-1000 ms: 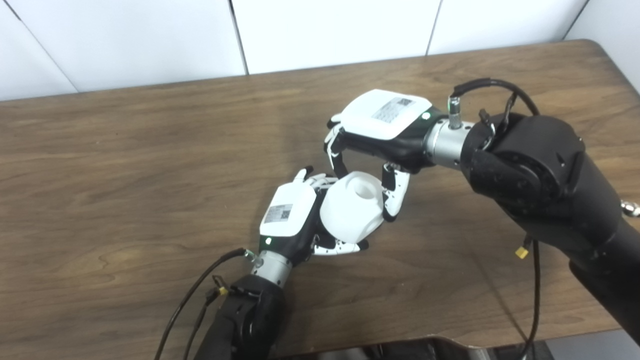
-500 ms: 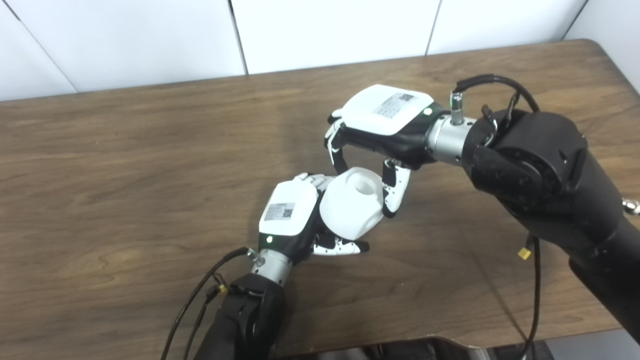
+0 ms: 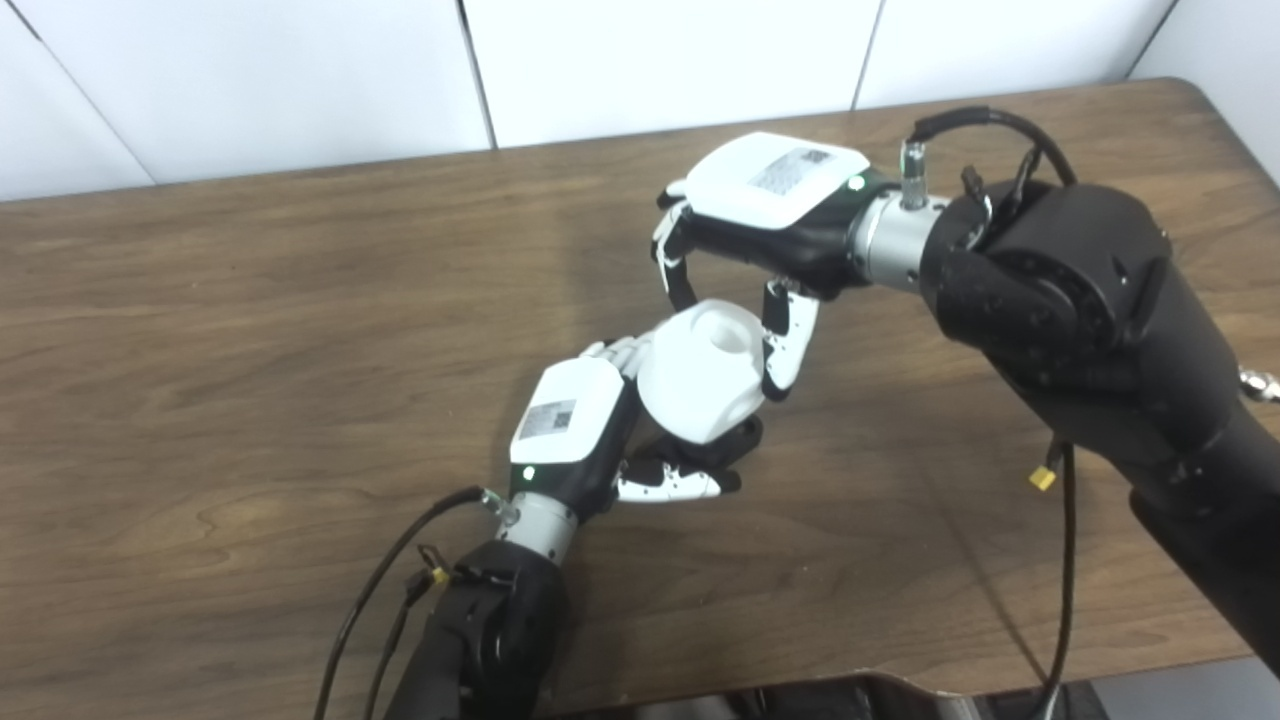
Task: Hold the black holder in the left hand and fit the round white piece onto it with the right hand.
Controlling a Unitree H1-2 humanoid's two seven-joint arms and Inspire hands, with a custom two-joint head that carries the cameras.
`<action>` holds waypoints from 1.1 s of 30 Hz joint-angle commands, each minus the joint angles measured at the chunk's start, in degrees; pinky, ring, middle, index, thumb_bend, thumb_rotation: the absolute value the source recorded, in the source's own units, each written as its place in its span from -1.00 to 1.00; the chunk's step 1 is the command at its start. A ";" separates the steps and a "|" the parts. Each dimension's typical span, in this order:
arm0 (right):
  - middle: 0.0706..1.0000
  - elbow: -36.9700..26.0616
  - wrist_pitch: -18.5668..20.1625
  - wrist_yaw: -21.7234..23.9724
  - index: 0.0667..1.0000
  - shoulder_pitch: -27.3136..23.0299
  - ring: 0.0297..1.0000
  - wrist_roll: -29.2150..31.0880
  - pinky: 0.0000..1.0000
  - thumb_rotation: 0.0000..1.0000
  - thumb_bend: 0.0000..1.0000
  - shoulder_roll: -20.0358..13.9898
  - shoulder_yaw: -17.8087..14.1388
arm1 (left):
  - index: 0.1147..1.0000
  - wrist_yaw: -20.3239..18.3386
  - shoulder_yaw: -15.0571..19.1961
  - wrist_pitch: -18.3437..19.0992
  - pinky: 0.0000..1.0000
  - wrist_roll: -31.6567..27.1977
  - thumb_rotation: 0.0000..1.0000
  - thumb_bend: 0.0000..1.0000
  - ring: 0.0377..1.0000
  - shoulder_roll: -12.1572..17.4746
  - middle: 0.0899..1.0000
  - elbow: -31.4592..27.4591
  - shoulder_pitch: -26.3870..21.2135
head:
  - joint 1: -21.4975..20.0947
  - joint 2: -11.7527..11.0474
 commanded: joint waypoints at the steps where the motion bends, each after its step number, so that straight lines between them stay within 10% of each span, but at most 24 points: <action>1: 0.59 -0.09 1.71 5.96 -0.11 -3.52 0.87 -0.32 0.88 -0.73 0.05 -0.37 -1.88 | 0.96 0.24 0.33 0.78 0.88 0.40 -0.03 1.00 0.83 -0.63 0.86 -2.32 -0.48 | -0.02 0.07; 33: 0.56 5.77 1.70 5.95 -0.11 -9.40 0.78 -2.58 0.71 -0.74 0.05 -1.58 -7.43 | 0.35 -9.71 2.10 9.35 0.67 7.71 0.11 0.99 0.78 0.15 0.75 -16.71 6.14 | 1.68 0.56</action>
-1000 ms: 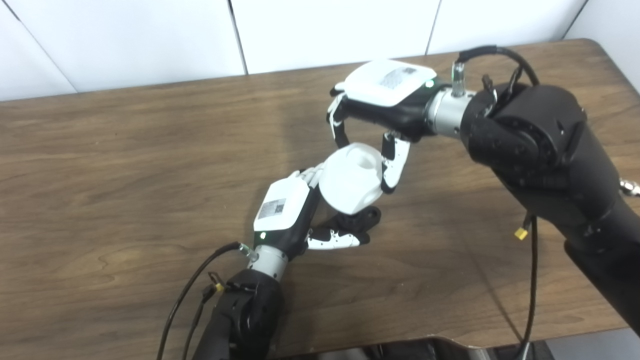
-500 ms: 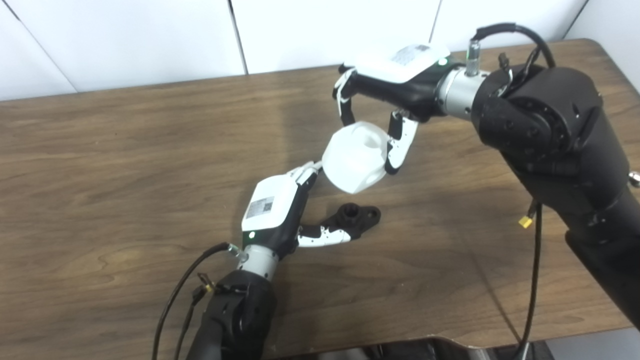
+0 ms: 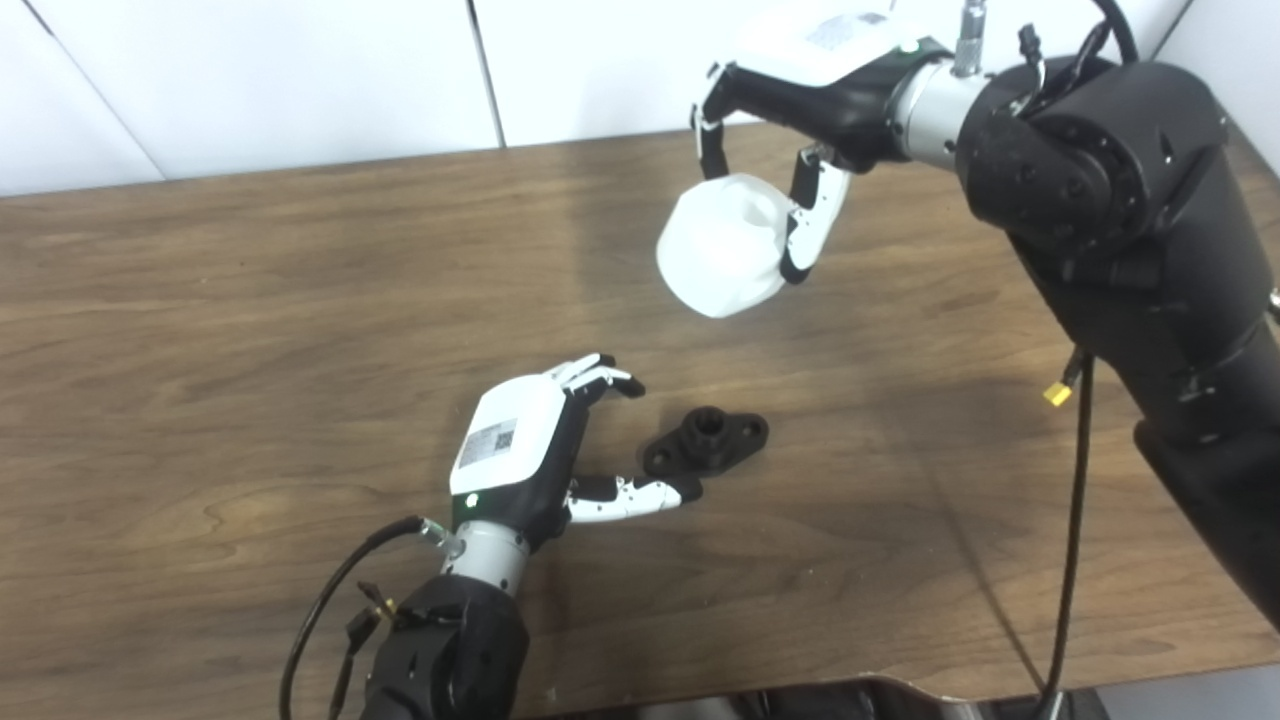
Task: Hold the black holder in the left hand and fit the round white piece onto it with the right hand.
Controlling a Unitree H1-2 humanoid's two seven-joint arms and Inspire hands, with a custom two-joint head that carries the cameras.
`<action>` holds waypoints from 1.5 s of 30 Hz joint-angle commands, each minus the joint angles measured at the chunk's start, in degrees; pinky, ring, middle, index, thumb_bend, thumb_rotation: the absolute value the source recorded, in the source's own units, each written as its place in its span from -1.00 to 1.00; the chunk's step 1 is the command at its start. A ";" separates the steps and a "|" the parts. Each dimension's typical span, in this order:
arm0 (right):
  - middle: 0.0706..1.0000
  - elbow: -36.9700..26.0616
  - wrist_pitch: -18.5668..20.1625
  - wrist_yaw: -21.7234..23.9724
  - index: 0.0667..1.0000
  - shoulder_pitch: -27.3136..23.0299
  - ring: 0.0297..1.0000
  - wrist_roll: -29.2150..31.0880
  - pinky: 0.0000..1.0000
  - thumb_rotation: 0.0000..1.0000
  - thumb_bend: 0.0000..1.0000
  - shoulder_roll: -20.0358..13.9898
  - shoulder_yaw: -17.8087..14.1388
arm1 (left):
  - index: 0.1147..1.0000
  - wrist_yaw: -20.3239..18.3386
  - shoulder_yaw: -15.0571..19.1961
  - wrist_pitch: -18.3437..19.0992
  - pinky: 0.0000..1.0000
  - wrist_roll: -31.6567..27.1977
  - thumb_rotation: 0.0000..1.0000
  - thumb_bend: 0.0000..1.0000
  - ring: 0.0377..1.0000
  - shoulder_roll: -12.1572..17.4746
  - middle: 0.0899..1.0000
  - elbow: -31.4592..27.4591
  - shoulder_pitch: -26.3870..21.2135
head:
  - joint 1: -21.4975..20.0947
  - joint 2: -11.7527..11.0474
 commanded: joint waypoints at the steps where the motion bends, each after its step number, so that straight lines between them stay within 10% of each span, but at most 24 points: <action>1: 0.55 -0.37 1.70 5.94 -0.11 -3.17 0.78 -0.50 0.73 -0.74 0.05 -1.09 -2.03 | 0.35 2.00 -0.08 -1.41 0.69 1.27 0.11 0.98 0.80 -0.56 0.76 -0.97 -0.17 | -0.09 0.04; 18: 0.53 -0.61 1.70 5.95 -0.11 -3.75 0.72 -0.57 0.68 -0.74 0.05 -0.74 -3.51 | 0.42 21.39 -1.22 -11.38 0.89 4.23 -0.15 0.87 0.78 1.71 0.74 12.56 -1.06 | -0.13 0.01; 45: 0.53 -1.08 1.71 5.95 -0.11 -3.13 0.72 -1.78 0.67 -0.74 0.05 0.00 -4.21 | 0.08 22.62 -2.24 -15.51 0.94 -2.63 -0.41 0.65 0.78 1.22 0.67 13.05 -0.96 | -0.98 0.70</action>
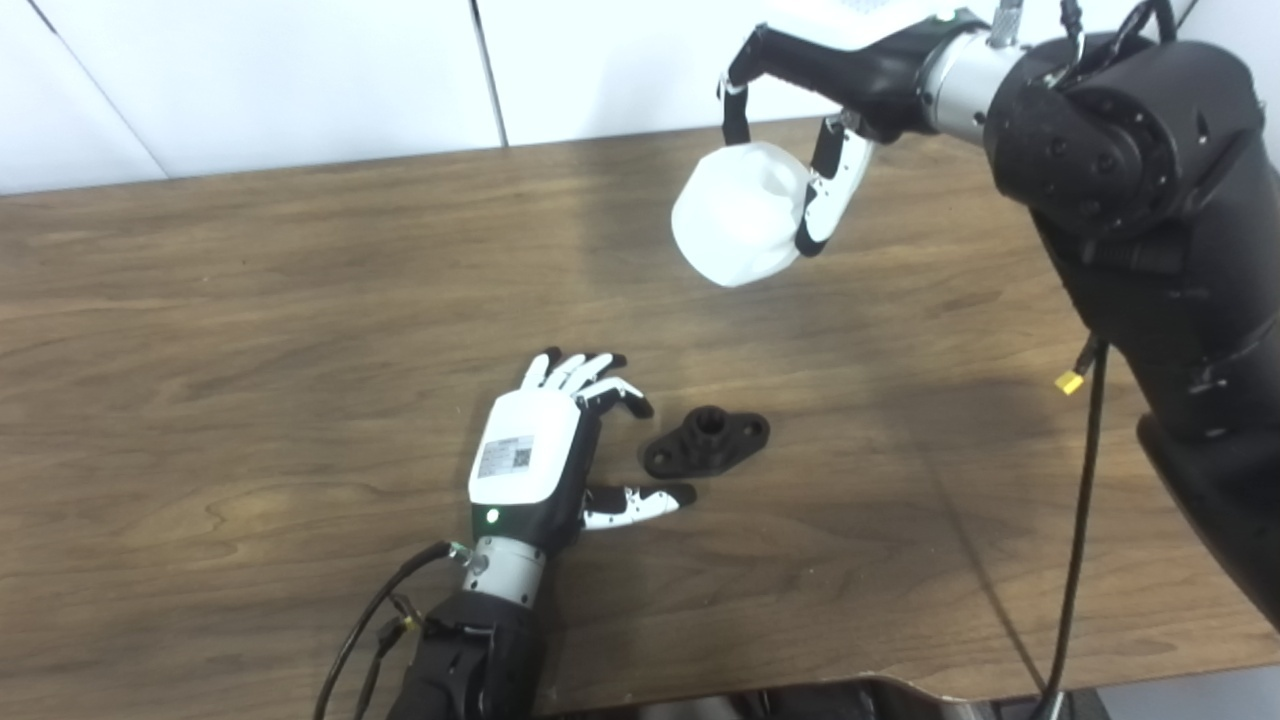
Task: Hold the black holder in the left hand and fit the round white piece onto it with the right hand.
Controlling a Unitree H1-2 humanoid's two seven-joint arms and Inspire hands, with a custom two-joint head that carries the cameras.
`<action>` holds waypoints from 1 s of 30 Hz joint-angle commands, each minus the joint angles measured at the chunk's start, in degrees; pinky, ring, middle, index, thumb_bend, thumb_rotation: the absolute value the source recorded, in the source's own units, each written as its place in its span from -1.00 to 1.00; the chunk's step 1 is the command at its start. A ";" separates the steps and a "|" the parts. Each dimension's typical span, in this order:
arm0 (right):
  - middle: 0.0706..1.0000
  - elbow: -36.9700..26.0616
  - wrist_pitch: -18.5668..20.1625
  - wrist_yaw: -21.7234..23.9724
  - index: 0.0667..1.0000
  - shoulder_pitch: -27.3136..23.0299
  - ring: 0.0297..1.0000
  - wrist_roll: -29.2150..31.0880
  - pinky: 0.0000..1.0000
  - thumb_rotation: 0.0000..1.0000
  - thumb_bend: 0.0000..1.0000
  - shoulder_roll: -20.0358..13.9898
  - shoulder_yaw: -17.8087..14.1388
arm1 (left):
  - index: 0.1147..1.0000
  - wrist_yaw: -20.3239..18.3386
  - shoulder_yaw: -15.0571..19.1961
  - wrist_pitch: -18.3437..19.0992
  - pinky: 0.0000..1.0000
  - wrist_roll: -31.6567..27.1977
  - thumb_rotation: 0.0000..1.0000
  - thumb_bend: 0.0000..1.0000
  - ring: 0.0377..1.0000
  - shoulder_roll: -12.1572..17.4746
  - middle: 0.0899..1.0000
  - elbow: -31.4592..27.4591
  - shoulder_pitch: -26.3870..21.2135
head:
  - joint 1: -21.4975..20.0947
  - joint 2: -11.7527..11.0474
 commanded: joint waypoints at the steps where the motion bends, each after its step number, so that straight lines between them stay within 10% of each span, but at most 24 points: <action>1: 0.54 -1.16 1.71 5.95 -0.11 -2.82 0.72 -1.05 0.66 -0.74 0.05 -0.05 -1.29 | 0.08 1.50 -0.35 -2.23 0.94 -0.94 -0.42 0.64 0.78 -0.46 0.67 -1.06 -0.68 | -0.01 0.08; 13: 0.56 -1.25 1.71 5.95 -0.11 -2.77 0.74 -0.93 0.72 -0.74 0.05 -0.24 -1.04 | 0.02 1.09 0.05 -2.54 0.96 -3.41 -0.59 0.52 0.75 -1.24 0.60 -0.20 -0.55 | -0.42 0.38; 17: 0.54 -1.30 1.71 5.95 -0.11 -2.79 0.74 -0.57 0.74 -0.74 0.05 -0.41 -1.01 | -0.14 1.08 0.29 -2.23 0.93 -3.54 -0.83 0.06 0.72 -1.44 0.57 0.11 -0.64 | -0.50 0.50; 30: 0.53 -1.82 1.71 5.95 -0.11 -2.57 0.75 0.21 0.75 -0.74 0.05 -0.84 -1.17 | -0.15 0.31 0.49 0.61 0.90 -1.06 -0.85 0.04 0.66 -2.33 0.51 -0.13 -0.70 | -0.39 0.72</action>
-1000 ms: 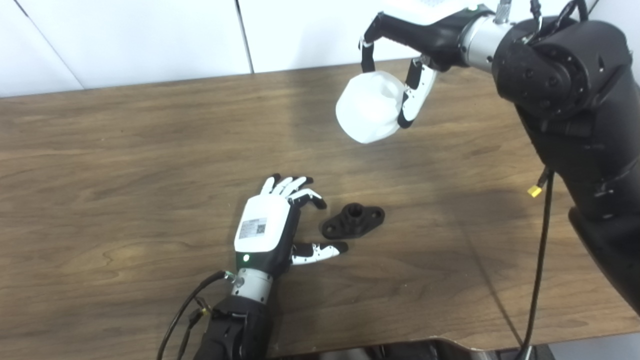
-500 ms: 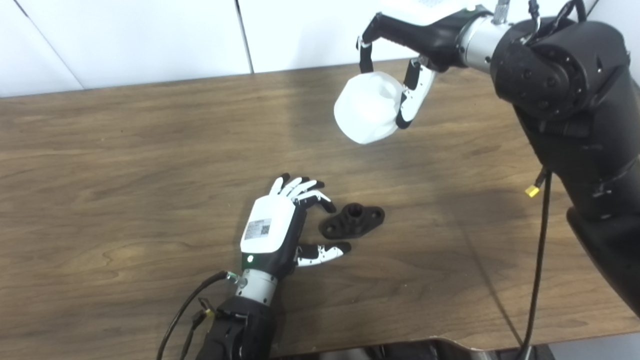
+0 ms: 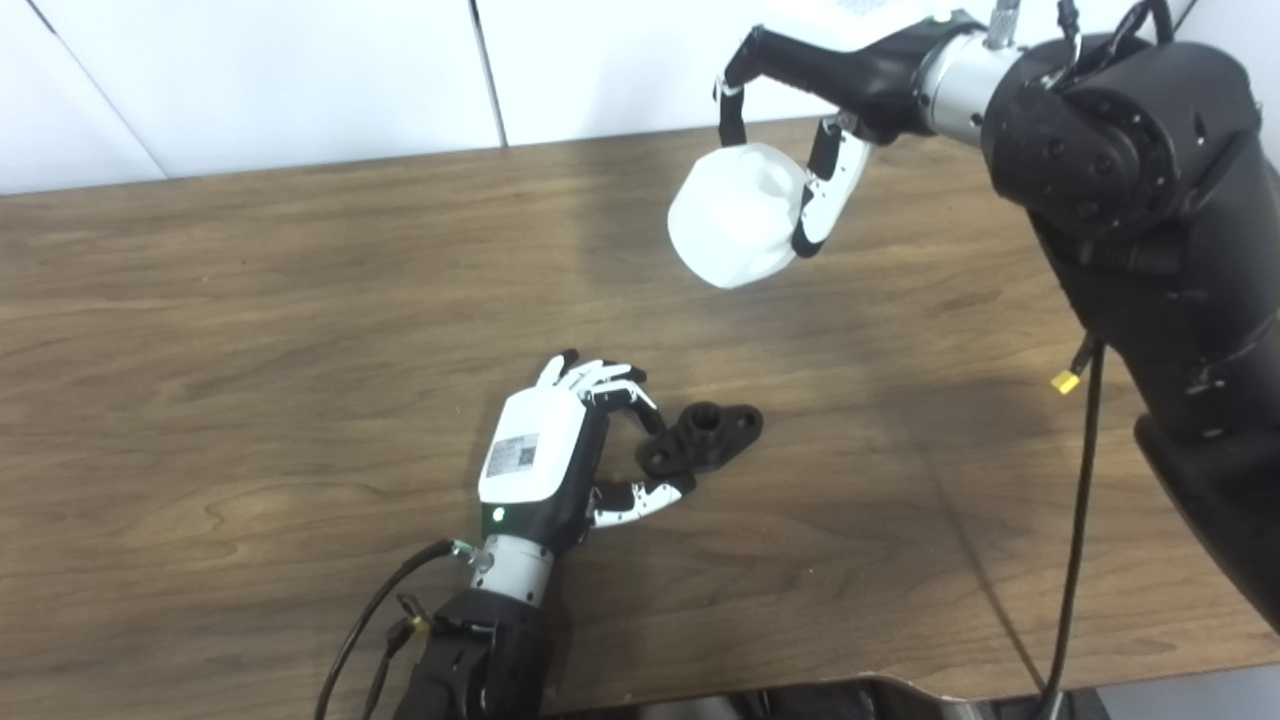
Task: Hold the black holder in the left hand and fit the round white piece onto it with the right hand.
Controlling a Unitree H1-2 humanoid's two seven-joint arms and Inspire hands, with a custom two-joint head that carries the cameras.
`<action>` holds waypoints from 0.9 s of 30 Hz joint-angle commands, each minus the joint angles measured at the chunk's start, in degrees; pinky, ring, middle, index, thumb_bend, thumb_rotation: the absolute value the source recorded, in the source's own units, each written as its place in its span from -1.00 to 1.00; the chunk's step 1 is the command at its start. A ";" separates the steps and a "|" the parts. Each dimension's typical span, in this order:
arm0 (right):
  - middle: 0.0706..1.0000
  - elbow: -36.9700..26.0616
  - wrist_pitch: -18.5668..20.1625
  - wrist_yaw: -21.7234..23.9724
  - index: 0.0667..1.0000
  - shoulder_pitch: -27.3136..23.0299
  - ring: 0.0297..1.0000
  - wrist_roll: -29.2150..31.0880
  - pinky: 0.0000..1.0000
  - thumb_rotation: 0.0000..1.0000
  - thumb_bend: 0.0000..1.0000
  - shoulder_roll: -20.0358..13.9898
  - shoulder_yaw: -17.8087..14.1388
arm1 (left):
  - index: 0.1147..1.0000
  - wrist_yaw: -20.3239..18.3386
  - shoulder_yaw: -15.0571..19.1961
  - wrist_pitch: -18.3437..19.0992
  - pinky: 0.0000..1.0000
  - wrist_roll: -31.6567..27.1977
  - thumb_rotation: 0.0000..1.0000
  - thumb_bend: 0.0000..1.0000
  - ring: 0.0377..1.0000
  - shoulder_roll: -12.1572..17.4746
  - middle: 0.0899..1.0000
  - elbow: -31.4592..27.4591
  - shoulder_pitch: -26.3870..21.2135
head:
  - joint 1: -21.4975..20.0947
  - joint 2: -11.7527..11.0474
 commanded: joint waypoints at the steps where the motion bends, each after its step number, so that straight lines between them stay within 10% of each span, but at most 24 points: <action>1: 0.53 -1.74 1.71 5.95 -0.11 -2.56 0.75 -0.08 0.76 -0.74 0.05 -0.98 -1.18 | -0.15 0.43 -0.18 0.87 0.90 1.56 -0.84 0.03 0.66 -1.06 0.51 -0.45 -0.65 | -0.12 0.04; 27: 0.57 -8.47 1.70 5.95 -0.11 1.18 0.81 3.62 0.58 -0.74 0.05 -2.41 0.53 | -0.17 0.12 -0.67 3.35 0.82 1.53 -0.89 0.04 0.64 -2.76 0.48 -0.63 -1.01 | 0.69 0.30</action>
